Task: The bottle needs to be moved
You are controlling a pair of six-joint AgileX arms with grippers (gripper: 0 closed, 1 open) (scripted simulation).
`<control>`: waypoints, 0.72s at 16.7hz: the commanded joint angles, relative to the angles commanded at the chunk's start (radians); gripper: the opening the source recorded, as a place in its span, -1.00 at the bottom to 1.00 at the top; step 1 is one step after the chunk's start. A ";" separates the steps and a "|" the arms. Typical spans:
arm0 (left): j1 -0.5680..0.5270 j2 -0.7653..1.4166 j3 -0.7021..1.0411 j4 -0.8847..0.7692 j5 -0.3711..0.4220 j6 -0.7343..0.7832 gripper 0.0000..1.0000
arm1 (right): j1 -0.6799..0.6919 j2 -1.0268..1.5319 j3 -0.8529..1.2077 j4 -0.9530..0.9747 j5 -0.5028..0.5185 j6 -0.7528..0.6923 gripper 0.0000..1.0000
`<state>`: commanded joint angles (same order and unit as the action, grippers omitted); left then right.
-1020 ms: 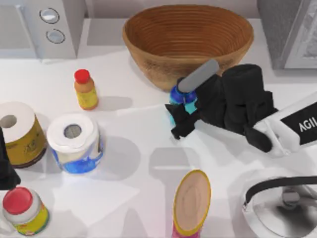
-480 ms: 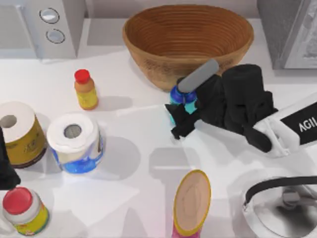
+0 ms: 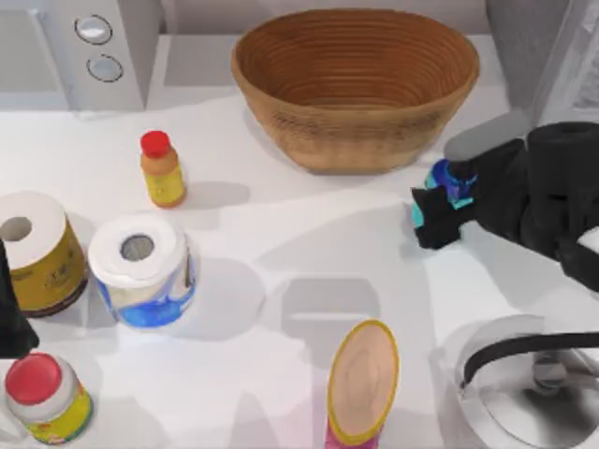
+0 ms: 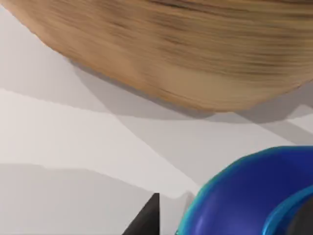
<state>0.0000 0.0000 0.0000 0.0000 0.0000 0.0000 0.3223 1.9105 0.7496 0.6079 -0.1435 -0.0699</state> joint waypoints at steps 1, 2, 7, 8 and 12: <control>0.000 0.000 0.000 0.000 0.000 0.000 1.00 | -0.052 -0.057 -0.035 -0.004 0.007 0.008 -1.00; 0.000 0.000 0.000 0.000 0.000 0.000 1.00 | -0.110 -0.123 -0.069 -0.008 0.018 0.020 -1.00; 0.000 0.000 0.000 0.000 0.000 0.000 1.00 | -0.371 -0.387 -0.279 -0.014 0.053 0.050 -1.00; 0.000 0.000 0.000 0.000 0.000 0.000 1.00 | -0.396 -0.413 -0.304 -0.020 0.064 0.061 -1.00; 0.000 0.000 0.000 0.000 0.000 0.000 1.00 | -0.421 -0.438 -0.327 -0.034 0.084 0.080 -1.00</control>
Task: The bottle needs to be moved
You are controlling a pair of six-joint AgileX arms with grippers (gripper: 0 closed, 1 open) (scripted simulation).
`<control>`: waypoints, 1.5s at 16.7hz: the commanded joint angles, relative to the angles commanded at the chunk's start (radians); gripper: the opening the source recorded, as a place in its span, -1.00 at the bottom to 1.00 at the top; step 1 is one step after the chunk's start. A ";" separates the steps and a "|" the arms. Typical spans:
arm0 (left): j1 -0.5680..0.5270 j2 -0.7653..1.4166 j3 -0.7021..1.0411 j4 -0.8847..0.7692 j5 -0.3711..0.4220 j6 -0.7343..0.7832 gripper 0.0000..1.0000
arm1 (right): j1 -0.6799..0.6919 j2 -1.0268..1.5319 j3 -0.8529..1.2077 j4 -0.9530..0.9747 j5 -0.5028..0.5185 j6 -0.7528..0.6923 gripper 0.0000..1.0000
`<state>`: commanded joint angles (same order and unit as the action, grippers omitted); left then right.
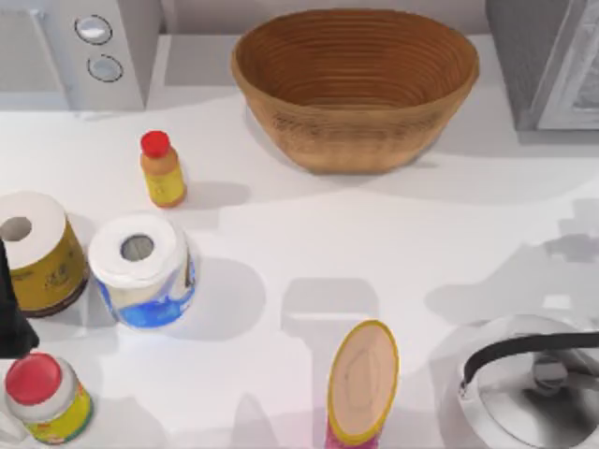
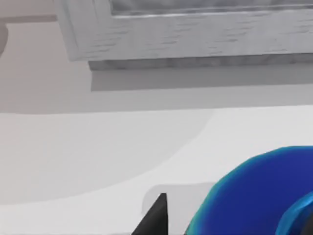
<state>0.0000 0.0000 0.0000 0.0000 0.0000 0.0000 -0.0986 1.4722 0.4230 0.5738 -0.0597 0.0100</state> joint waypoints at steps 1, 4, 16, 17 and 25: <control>0.000 0.000 0.000 0.000 0.000 0.000 1.00 | 0.000 0.000 0.000 0.000 0.000 0.000 -1.00; 0.000 0.000 0.000 0.000 0.000 0.000 1.00 | 0.004 0.021 0.006 0.011 0.000 0.000 -1.00; 0.000 0.000 0.000 0.000 0.000 0.000 1.00 | 0.018 0.374 0.108 0.267 0.022 0.011 -1.00; 0.000 0.000 0.000 0.000 0.000 0.000 1.00 | 0.018 0.374 0.108 0.267 0.022 0.011 -1.00; 0.000 0.000 0.000 0.000 0.000 0.000 1.00 | 0.018 0.374 0.108 0.267 0.022 0.011 -0.10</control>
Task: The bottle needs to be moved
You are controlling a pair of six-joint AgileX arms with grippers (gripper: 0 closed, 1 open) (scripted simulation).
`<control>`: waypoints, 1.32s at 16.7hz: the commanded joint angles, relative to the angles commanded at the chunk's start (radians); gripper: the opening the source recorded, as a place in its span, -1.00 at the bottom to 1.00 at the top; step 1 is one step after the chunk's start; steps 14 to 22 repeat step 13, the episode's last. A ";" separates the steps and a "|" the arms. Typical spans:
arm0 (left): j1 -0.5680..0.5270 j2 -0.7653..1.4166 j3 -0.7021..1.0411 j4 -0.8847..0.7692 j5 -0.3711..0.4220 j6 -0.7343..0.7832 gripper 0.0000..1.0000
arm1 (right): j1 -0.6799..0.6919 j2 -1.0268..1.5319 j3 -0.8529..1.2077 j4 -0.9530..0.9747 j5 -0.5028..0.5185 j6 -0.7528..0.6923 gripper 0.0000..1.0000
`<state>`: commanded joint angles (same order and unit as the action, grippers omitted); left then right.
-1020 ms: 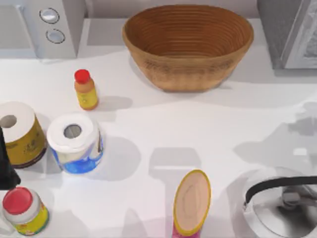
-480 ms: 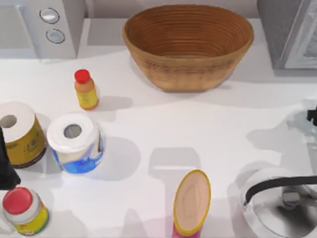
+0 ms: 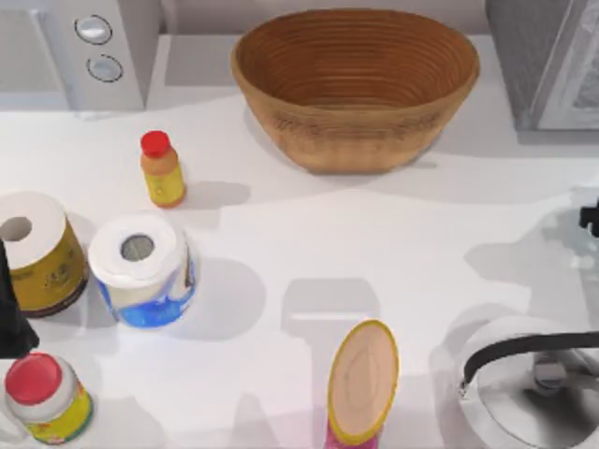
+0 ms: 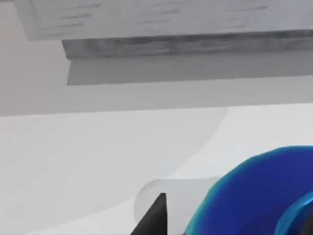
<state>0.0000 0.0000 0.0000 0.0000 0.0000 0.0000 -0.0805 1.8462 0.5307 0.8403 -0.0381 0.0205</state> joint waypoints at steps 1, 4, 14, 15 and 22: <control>0.000 0.000 0.000 0.000 0.000 0.000 1.00 | 0.000 0.000 0.000 0.000 0.000 0.000 0.06; 0.000 0.000 0.000 0.000 0.000 0.000 1.00 | 0.000 0.000 0.000 0.000 0.000 0.000 0.51; 0.000 0.000 0.000 0.000 0.000 0.000 1.00 | 0.000 0.000 0.000 0.000 0.000 0.000 1.00; 0.000 0.000 0.000 0.000 0.000 0.000 1.00 | 0.000 0.000 0.000 0.000 0.000 0.000 1.00; 0.000 0.000 0.000 0.000 0.000 0.000 1.00 | 0.000 0.000 0.000 0.000 0.000 0.000 1.00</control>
